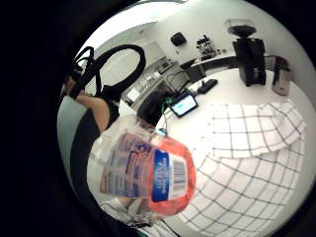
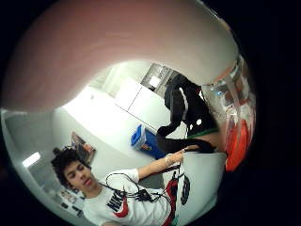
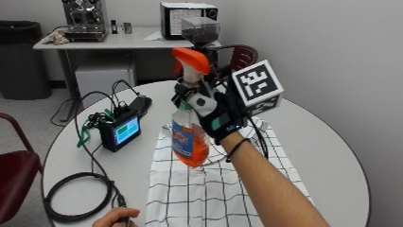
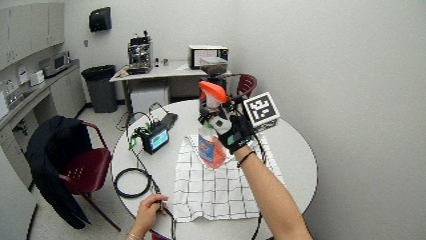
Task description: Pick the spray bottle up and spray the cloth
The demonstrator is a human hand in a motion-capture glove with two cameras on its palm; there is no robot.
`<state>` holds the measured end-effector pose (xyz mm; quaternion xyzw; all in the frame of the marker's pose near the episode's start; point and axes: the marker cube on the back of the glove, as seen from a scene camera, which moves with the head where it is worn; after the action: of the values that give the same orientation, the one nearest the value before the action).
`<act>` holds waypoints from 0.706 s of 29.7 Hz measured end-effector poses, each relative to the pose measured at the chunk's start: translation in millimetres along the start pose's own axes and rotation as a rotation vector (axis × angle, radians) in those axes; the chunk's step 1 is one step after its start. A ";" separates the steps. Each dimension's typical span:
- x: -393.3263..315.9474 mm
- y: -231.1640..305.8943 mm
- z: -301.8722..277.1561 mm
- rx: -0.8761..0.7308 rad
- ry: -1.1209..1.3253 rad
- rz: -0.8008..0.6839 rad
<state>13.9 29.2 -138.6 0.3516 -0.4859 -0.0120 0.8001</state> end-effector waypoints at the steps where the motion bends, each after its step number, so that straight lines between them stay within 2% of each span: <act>1: 1.5 -0.8 9.1 -0.007 0.003 0.003; 7: 19.5 2.5 46.1 -0.023 0.033 -0.021; 21: 79.6 29.1 100.1 -0.064 0.086 0.076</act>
<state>-32.1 -32.8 -32.6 0.3072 -0.4634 0.0179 0.8310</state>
